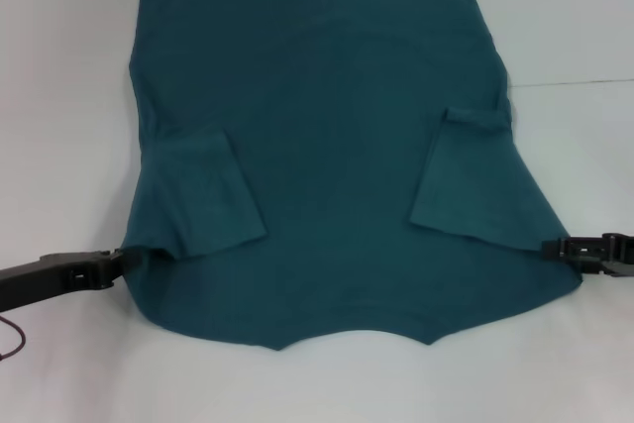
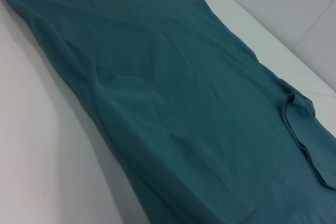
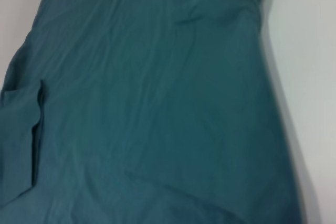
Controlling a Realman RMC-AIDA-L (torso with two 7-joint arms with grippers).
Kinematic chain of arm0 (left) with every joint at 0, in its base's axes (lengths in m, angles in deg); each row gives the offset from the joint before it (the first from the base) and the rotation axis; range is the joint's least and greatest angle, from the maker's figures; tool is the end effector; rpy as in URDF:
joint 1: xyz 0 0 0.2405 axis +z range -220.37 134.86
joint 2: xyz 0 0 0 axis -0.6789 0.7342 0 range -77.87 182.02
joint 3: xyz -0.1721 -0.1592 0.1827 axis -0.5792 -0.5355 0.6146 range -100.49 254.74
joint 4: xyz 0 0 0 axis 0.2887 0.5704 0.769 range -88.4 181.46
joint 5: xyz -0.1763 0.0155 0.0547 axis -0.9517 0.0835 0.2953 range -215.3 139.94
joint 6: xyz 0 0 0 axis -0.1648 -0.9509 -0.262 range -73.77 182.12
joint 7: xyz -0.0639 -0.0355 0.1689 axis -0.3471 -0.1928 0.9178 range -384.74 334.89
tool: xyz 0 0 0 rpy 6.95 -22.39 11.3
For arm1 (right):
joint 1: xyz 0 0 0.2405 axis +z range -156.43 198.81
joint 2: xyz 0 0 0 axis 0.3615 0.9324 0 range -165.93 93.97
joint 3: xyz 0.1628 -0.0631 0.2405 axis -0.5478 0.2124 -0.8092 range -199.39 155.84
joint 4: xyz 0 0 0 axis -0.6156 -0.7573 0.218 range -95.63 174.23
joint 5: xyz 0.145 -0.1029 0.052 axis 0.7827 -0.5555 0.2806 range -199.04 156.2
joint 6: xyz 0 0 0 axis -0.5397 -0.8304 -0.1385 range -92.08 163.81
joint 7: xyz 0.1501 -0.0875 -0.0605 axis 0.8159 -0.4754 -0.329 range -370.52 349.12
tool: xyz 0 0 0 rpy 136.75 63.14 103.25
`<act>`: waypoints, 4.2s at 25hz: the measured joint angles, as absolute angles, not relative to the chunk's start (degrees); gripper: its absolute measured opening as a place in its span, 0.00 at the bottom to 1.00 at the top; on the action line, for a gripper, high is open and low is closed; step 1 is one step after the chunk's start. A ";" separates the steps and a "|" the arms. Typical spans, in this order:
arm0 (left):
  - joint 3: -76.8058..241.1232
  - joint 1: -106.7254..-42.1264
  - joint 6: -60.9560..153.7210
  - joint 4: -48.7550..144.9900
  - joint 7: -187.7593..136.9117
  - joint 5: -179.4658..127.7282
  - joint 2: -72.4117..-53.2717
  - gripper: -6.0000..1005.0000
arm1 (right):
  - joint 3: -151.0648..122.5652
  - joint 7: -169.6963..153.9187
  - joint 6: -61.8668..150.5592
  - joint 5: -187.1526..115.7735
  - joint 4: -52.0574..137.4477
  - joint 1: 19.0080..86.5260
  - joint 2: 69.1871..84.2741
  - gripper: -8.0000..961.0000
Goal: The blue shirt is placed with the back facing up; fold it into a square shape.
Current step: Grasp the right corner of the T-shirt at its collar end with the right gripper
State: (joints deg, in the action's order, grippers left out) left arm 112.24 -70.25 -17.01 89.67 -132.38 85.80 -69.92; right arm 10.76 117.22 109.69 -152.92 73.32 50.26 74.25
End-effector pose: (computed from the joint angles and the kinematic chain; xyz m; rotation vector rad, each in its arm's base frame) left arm -0.3247 0.3660 -0.0498 -2.2522 -1.3029 -0.5232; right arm 0.3822 0.3619 0.0084 -2.0067 1.7529 0.3982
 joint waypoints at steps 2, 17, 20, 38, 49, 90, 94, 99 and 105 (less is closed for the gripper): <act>112.16 -70.30 -17.01 89.68 -132.39 85.80 -69.92 0.04 | 10.76 117.13 110.19 -152.86 73.32 50.46 74.42 0.95; 112.01 -70.43 -16.82 89.52 -132.27 85.71 -69.98 0.04 | 10.87 116.57 114.37 -152.75 73.40 51.90 75.20 0.95; 112.14 -70.54 -16.61 89.50 -132.20 85.71 -70.06 0.04 | 11.29 117.06 114.38 -152.96 73.41 51.91 75.20 0.95; 112.01 -71.22 -16.58 89.50 -132.35 85.71 -70.10 0.05 | 12.16 119.87 115.48 -155.94 73.40 52.57 74.74 0.95; 112.02 -71.43 -16.39 89.50 -132.37 85.58 -70.10 0.05 | 12.21 119.86 116.61 -155.75 73.35 53.96 75.66 0.95; 112.14 -72.39 -14.81 89.33 -131.56 84.13 -70.11 0.06 | 5.15 119.24 115.98 -150.29 70.45 49.88 77.36 0.95; 112.03 -72.14 -14.81 89.32 -131.37 84.14 -70.18 0.06 | 5.31 119.20 115.50 -150.30 69.80 50.21 77.44 0.92; 112.00 -72.11 -14.82 89.32 -131.30 84.14 -70.13 0.06 | 5.11 119.20 115.22 -150.26 70.01 50.37 77.46 0.88; 112.04 -72.34 -14.82 89.30 -131.28 84.14 -70.10 0.06 | 4.35 119.49 113.39 -150.26 70.17 49.99 77.35 0.88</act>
State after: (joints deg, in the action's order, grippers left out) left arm 112.04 -72.34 -14.82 89.30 -131.28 84.14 -70.10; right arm 4.35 119.49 113.39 -150.26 70.17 49.99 77.35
